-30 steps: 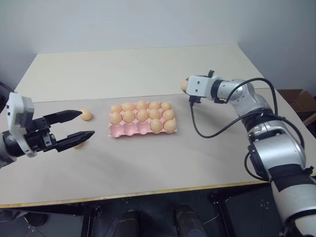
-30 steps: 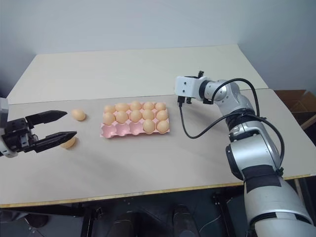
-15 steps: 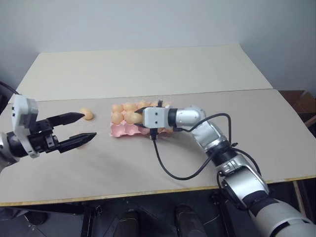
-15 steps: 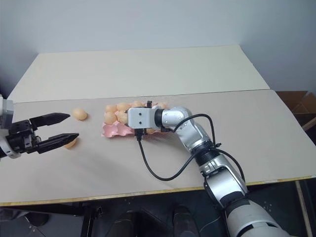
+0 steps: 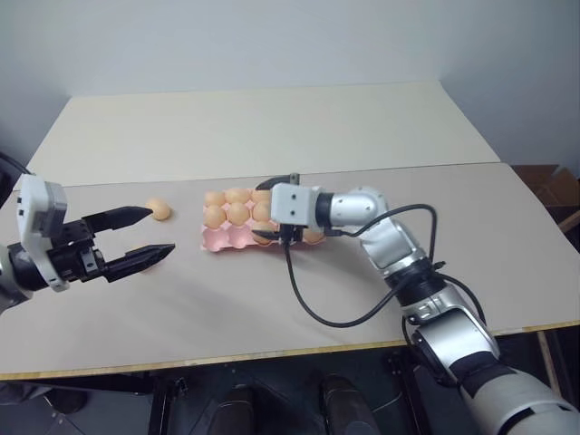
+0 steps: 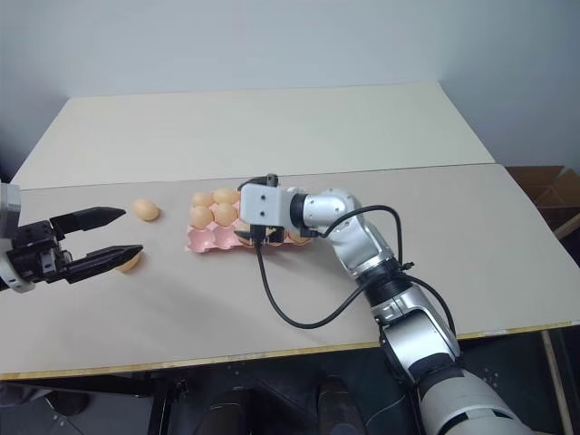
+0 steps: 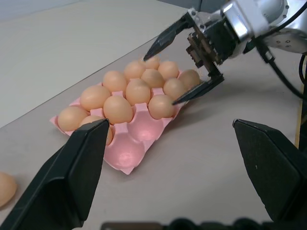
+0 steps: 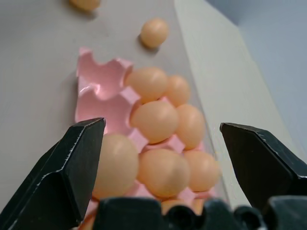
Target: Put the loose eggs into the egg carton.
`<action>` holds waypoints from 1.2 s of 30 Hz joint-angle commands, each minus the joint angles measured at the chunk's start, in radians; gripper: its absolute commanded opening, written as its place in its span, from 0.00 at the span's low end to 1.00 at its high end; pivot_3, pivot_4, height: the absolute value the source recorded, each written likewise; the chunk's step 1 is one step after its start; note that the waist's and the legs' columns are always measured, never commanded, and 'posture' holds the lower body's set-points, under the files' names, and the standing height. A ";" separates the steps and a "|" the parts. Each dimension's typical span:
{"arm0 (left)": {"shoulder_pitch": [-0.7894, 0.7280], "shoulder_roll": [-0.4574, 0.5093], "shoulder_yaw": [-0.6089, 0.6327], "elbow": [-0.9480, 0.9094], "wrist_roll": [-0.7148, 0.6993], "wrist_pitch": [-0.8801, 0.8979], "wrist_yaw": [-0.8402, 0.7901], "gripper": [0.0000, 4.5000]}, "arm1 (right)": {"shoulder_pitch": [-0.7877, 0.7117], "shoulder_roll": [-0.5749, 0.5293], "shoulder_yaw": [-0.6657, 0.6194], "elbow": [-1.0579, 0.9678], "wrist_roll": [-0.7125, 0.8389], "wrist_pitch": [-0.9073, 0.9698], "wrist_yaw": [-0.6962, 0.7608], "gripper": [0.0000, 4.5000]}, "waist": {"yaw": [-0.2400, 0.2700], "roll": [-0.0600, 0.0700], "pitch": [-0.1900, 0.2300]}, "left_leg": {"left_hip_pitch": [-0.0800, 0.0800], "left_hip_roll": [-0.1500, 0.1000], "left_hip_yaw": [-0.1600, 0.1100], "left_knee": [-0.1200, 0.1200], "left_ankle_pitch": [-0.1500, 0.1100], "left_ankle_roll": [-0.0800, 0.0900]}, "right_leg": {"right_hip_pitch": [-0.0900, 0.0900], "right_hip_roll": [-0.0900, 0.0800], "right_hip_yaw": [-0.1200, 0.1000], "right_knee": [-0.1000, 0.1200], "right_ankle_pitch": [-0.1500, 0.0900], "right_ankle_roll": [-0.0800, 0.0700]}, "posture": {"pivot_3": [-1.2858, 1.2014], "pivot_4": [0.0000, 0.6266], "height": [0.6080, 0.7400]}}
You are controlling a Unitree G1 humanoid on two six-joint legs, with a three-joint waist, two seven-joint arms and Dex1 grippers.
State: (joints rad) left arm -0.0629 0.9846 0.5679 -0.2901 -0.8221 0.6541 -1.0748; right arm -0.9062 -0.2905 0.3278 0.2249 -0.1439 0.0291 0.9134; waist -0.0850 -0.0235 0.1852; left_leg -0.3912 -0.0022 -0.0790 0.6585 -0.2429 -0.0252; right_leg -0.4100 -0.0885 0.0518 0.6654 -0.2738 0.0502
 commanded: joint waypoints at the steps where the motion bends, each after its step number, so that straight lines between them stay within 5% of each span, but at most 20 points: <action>1: -0.019 0.012 0.011 0.026 0.027 -0.037 -0.002 1.00 | 0.023 -0.089 -0.136 -0.163 0.145 0.126 0.068 1.00 | 0.011 0.000 0.000 | 0.000 0.000 0.000 0.000 0.000 0.000 | 0.000 0.000 0.000 0.000 0.000 0.000 | 0.52 0.24 1.00; 9: 0.072 0.043 0.095 0.084 0.074 -0.045 -0.062 1.00 | 0.233 -0.384 -0.419 -0.356 0.453 0.326 0.229 1.00 | 0.034 0.000 0.000 | 0.000 -0.001 0.001 0.000 0.000 0.000 | 0.001 -0.001 0.000 -0.001 0.000 0.000 | 0.52 0.24 1.00; 13: 0.116 0.033 0.120 0.066 0.087 -0.046 -0.047 1.00 | 0.350 -0.482 -0.461 -0.422 0.517 0.386 0.257 1.00 | 0.033 0.000 0.000 | 0.001 0.000 0.002 0.000 0.000 0.000 | 0.002 -0.001 0.000 -0.001 0.000 0.000 | 0.52 0.24 1.00; 19: 0.055 0.053 -0.019 -0.004 0.201 0.117 0.244 1.00 | 0.377 -0.478 -0.449 -0.454 0.528 0.402 0.192 1.00 | 0.036 0.000 0.000 | 0.005 0.000 0.002 0.000 0.000 0.000 | 0.006 0.000 0.000 -0.001 0.000 0.000 | 0.52 0.24 1.00; 25: -0.172 -0.030 -0.197 -0.034 0.255 0.415 0.573 1.00 | 0.376 -0.492 -0.445 -0.457 0.553 0.416 0.169 1.00 | 0.047 -0.001 0.000 | 0.001 -0.001 0.001 0.001 0.000 0.001 | 0.004 -0.002 -0.001 -0.002 0.000 0.001 | 0.52 0.24 1.00; 36: -0.366 -0.168 -0.366 0.143 0.359 0.548 0.730 1.00 | 0.370 -0.496 -0.426 -0.473 0.558 0.419 0.152 1.00 | 0.044 -0.001 0.000 | 0.001 -0.001 0.001 0.002 0.000 0.000 | 0.004 -0.001 -0.001 -0.001 0.000 0.001 | 0.52 0.24 1.00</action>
State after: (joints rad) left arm -0.4055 0.8130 0.2076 -0.1609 -0.4899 1.1898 -0.3641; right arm -0.5187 -0.7732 -0.0870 -0.2102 0.4016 0.4479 1.0742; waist -0.0407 -0.0249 0.1854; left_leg -0.3901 -0.0035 -0.0781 0.6603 -0.2433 -0.0247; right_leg -0.4058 -0.0896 0.0506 0.6644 -0.2738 0.0508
